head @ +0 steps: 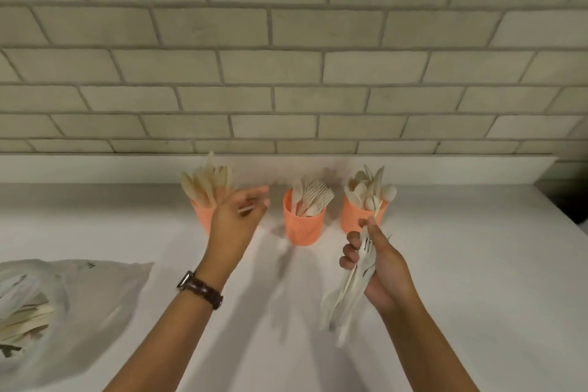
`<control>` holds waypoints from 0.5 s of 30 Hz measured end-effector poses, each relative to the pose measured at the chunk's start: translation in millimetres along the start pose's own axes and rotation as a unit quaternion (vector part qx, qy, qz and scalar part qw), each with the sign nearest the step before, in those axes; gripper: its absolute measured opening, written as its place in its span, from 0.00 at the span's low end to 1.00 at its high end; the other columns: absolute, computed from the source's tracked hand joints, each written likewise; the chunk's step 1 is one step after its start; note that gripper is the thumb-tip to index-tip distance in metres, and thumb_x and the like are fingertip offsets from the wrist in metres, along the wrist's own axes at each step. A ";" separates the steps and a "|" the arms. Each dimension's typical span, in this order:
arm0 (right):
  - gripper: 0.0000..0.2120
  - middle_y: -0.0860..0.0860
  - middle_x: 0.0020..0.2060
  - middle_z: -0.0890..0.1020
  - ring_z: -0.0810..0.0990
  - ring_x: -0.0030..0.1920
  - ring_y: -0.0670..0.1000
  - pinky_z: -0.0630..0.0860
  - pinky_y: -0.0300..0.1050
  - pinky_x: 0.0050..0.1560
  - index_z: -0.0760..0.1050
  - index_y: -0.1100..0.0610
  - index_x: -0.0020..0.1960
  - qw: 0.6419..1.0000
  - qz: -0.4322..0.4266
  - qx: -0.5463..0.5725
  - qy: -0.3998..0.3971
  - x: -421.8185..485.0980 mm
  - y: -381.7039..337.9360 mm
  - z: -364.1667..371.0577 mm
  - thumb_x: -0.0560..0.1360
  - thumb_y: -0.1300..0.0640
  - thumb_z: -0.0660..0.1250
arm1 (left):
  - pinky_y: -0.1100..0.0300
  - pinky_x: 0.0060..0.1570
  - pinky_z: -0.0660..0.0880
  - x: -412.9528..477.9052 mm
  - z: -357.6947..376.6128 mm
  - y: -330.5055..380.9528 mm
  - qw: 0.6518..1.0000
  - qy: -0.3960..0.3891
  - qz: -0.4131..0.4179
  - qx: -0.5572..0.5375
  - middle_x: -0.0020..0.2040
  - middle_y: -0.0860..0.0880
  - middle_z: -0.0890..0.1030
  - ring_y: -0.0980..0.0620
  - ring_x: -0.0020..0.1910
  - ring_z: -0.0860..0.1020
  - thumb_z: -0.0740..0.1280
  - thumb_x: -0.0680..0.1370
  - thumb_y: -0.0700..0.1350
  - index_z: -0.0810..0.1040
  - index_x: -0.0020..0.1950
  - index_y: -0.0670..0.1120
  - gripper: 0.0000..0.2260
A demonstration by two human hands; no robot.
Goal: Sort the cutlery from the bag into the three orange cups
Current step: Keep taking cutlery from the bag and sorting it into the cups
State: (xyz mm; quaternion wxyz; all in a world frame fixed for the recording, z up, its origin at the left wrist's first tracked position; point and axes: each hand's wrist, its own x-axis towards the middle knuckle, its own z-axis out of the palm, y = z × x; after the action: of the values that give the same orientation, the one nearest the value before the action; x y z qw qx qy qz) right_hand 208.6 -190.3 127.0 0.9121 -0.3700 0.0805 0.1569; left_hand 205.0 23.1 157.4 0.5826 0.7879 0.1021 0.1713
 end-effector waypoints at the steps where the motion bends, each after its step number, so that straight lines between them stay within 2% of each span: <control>1: 0.11 0.50 0.28 0.69 0.67 0.23 0.47 0.65 0.38 0.25 0.71 0.54 0.44 1.000 0.003 0.019 -0.005 -1.3 -1.9 -0.5 0.80 0.50 0.55 | 0.75 0.44 0.72 -15.2 11.9 8.1 0.999 -0.045 0.002 0.002 0.48 0.55 0.81 0.58 0.45 0.78 0.69 0.74 0.38 0.80 0.47 0.50 0.07; 5: 0.14 0.51 0.27 0.69 0.68 0.23 0.48 0.65 0.39 0.26 0.71 0.55 0.45 0.999 0.008 0.039 -0.011 -7.7 -8.4 -1.3 0.81 0.48 0.54 | 0.68 0.39 0.73 -64.5 48.6 28.9 0.989 -0.147 0.003 0.021 0.37 0.58 0.82 0.59 0.37 0.77 0.73 0.70 0.45 0.79 0.35 0.53 0.05; 8: 0.12 0.51 0.28 0.71 0.69 0.24 0.48 0.66 0.40 0.28 0.71 0.54 0.46 0.999 0.013 0.043 -0.014 -12.4 -10.4 0.1 0.80 0.48 0.55 | 0.67 0.38 0.73 -86.8 68.3 29.1 0.978 -0.183 0.014 0.099 0.38 0.57 0.80 0.59 0.36 0.77 0.74 0.68 0.52 0.77 0.33 0.55 0.08; 12: 0.09 0.51 0.29 0.72 0.69 0.28 0.49 0.69 0.42 0.31 0.70 0.54 0.46 0.999 0.010 0.046 -0.012 -16.8 -9.3 3.0 0.79 0.50 0.57 | 0.67 0.37 0.72 -98.0 79.7 25.8 0.972 -0.137 0.050 0.182 0.39 0.57 0.78 0.59 0.38 0.76 0.71 0.69 0.56 0.75 0.34 0.56 0.08; 15: 0.09 0.53 0.30 0.72 0.70 0.30 0.51 0.73 0.45 0.32 0.70 0.55 0.46 0.998 0.006 0.061 -0.013 -18.0 -5.2 6.2 0.81 0.52 0.55 | 0.68 0.35 0.70 -97.0 81.7 25.6 0.978 -0.089 0.057 0.179 0.37 0.57 0.78 0.60 0.38 0.76 0.71 0.70 0.56 0.76 0.36 0.54 0.08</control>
State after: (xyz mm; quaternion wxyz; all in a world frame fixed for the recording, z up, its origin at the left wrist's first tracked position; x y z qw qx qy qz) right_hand 193.7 -193.6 139.5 0.9330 -0.3111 0.0803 0.1620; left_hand 146.5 -91.8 145.7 0.4282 0.8960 0.0341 0.1127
